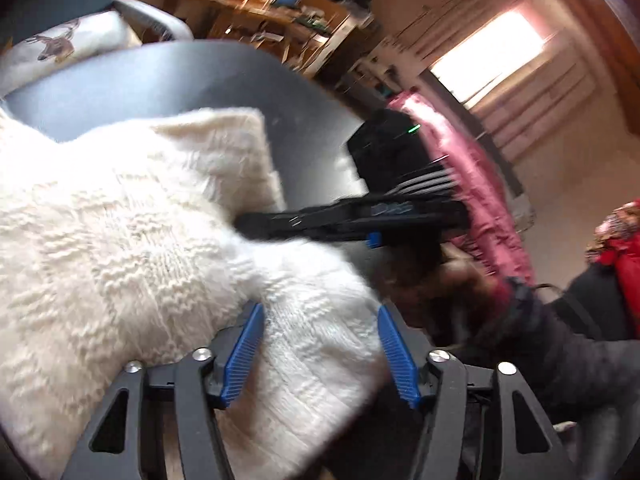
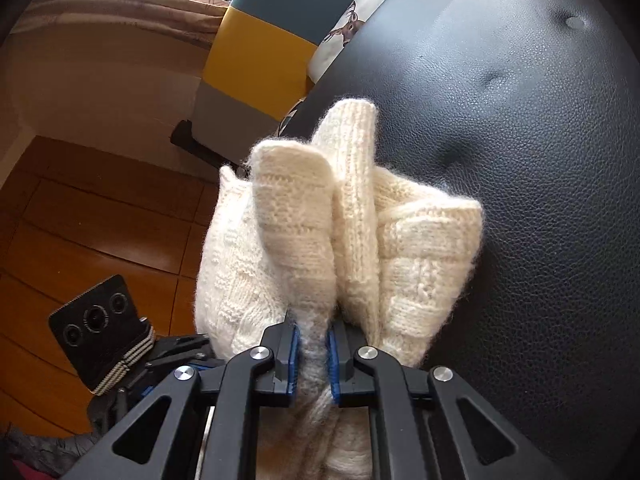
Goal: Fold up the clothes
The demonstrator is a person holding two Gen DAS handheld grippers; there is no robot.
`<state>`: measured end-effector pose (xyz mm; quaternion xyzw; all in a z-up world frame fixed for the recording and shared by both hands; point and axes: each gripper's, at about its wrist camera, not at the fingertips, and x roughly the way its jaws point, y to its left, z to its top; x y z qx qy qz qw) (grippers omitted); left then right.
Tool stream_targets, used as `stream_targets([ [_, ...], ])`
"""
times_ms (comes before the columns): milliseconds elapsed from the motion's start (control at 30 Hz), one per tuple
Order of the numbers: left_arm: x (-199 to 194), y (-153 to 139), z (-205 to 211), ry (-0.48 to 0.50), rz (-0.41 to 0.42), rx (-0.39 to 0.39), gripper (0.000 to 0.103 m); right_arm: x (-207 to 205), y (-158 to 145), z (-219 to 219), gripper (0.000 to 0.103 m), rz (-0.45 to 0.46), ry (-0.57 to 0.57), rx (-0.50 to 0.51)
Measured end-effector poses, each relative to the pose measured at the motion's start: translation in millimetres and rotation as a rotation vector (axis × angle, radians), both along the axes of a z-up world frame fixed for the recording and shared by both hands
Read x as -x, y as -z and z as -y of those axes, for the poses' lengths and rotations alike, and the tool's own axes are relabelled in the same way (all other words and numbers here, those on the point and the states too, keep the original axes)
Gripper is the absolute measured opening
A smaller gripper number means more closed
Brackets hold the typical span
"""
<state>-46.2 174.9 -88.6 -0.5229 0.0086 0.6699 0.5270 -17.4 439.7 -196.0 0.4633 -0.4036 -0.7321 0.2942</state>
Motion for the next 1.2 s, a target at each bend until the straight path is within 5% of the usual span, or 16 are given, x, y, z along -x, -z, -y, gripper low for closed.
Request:
stream_targets([
  [67, -15.3, 0.1, -12.4, 0.021, -0.044, 0.019, 0.056, 3.9, 1.7, 0.0, 0.009, 0.005, -0.001, 0.016],
  [200, -66.3, 2.4, -33.2, 0.105, -0.269, 0.132, 0.065, 9.1, -3.4, -1.3, 0.01, -0.001, -0.028, -0.025],
  [300, -79.8, 1.3, -32.0, 0.096, -0.329, 0.14, 0.066, 16.4, -9.0, 0.1, 0.014, 0.005, -0.035, -0.043],
  [433, -79.6, -13.1, -15.5, 0.038, -0.305, 0.07, 0.066, 18.3, -43.5, -1.6, 0.019, -0.051, -0.002, -0.161],
  [567, -71.9, -35.4, 22.5, -0.054, -0.255, -0.04, 0.066, -14.9, -98.1, -11.6, 0.022, -0.223, 0.031, -0.282],
  [700, -64.6, -40.7, 55.7, -0.14, -0.233, -0.073, 0.067, -12.5, -143.0, 63.2, 0.022, -0.355, -0.077, -0.379],
  [867, -72.2, 3.3, 64.6, -0.128, -0.222, 0.083, 0.068, -26.3, -90.2, 124.3, 0.017, -0.263, -0.213, -0.683],
  [900, -81.6, 4.9, 63.8, -0.117, -0.289, 0.089, 0.068, -26.0, -80.4, 126.7, 0.017, -0.241, -0.211, -0.702],
  [1000, -86.4, -6.8, 58.3, -0.105, -0.316, 0.086, 0.068, -27.5, -82.5, 111.7, 0.016, -0.224, -0.147, -0.621],
  [1133, -63.8, -47.4, 100.5, -0.187, -0.225, -0.1, 0.07, -32.7, -99.5, 85.5, 0.02, -0.199, -0.023, -0.479],
  [1200, -42.4, -65.2, 128.3, -0.275, -0.208, -0.166, 0.076, -42.4, -109.5, 63.3, 0.03, -0.193, 0.077, -0.367],
])
